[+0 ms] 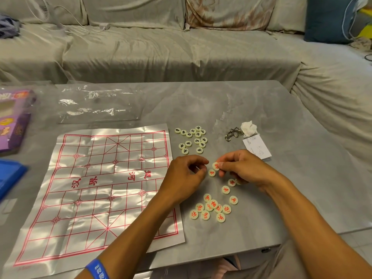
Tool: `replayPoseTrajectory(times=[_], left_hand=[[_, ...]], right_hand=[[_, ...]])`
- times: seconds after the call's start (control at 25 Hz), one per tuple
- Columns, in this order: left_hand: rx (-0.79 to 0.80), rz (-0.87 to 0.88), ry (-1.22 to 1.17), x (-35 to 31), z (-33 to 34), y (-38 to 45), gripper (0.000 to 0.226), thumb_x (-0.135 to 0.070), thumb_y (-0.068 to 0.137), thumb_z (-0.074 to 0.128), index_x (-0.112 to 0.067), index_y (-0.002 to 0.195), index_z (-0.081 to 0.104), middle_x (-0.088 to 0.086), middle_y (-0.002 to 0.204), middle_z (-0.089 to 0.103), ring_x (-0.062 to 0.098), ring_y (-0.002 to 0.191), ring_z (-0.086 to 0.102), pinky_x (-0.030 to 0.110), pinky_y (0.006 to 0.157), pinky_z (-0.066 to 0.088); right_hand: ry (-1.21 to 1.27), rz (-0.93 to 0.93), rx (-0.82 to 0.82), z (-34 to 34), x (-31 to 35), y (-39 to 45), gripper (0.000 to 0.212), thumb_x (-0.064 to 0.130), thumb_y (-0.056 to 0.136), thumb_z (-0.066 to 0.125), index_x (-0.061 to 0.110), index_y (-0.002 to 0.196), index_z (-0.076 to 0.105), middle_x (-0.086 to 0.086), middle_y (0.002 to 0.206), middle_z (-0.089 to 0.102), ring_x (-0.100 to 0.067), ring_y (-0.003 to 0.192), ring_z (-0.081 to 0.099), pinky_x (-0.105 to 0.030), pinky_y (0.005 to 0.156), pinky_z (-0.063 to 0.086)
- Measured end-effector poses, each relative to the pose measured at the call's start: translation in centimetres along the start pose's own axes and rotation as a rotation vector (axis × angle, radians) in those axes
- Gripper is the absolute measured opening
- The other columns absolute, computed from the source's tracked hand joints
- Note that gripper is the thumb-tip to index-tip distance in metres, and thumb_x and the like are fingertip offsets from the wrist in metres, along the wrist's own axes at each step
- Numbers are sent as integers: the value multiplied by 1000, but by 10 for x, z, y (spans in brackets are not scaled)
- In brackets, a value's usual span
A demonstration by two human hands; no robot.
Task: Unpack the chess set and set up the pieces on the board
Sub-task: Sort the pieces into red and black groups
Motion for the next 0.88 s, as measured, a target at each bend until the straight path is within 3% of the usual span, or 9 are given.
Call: replayPoseTrajectory(times=[0.12, 0.2, 0.36, 0.48, 0.56, 0.68, 0.88], left_hand=[[79, 26, -139, -7, 2, -1, 25, -26, 82, 72, -26, 106, 67, -10, 88, 68, 3, 80, 63, 13, 72, 51], [62, 23, -110, -4, 2, -1, 22, -25, 84, 70, -26, 106, 68, -9, 88, 68, 4, 79, 63, 13, 71, 51], [54, 55, 274, 0, 9, -1, 27, -25, 91, 59, -23, 117, 64, -7, 106, 61, 5, 88, 55, 14, 79, 46], [127, 103, 397, -1, 20, 1, 33, -31, 93, 54, -22, 124, 60, -2, 110, 58, 8, 92, 48, 20, 80, 44], [136, 113, 399, 0, 22, 2, 31, -29, 94, 53, -21, 124, 61, -2, 109, 57, 8, 92, 47, 20, 79, 44], [166, 110, 370, 2, 19, 1, 27, -24, 93, 54, -21, 118, 64, -1, 108, 58, 9, 92, 49, 20, 81, 46], [133, 71, 332, 7, 13, -1, 23, -27, 94, 53, -23, 112, 66, -3, 109, 60, 8, 94, 51, 20, 83, 46]], right_hand=[[-9, -56, -3, 1, 1, 0, 14, 22, 94, 59, 20, 91, 73, 1, 69, 70, -4, 50, 47, -15, 44, 37], [-129, -67, 42, 2, -1, 1, 13, 22, 92, 61, 20, 91, 74, -1, 71, 71, -4, 55, 54, -17, 52, 43], [-442, -18, 122, 3, -11, 2, 9, 18, 88, 67, 21, 88, 76, 1, 75, 73, -11, 69, 66, -26, 73, 55], [-490, -55, -49, -5, -14, 4, 5, 22, 86, 69, 24, 87, 74, 9, 81, 68, -10, 75, 64, -26, 73, 55], [-513, -128, -200, -14, -13, 7, 15, 23, 87, 68, 32, 98, 66, 11, 88, 62, -8, 79, 60, -23, 71, 52], [-593, -194, -141, -13, -15, 14, 33, 24, 85, 70, 38, 112, 59, 12, 99, 58, -9, 85, 57, -23, 74, 52], [-581, -231, -164, -5, -18, 24, 22, 30, 93, 60, 26, 114, 66, 11, 104, 60, -8, 91, 56, -23, 80, 47]])
Point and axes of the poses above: each hand's wrist, its own y-axis towards the middle knuckle, its own z-axis out of the palm, x = y × z, the point moved 1 cm from there along y, towards the middle knuckle
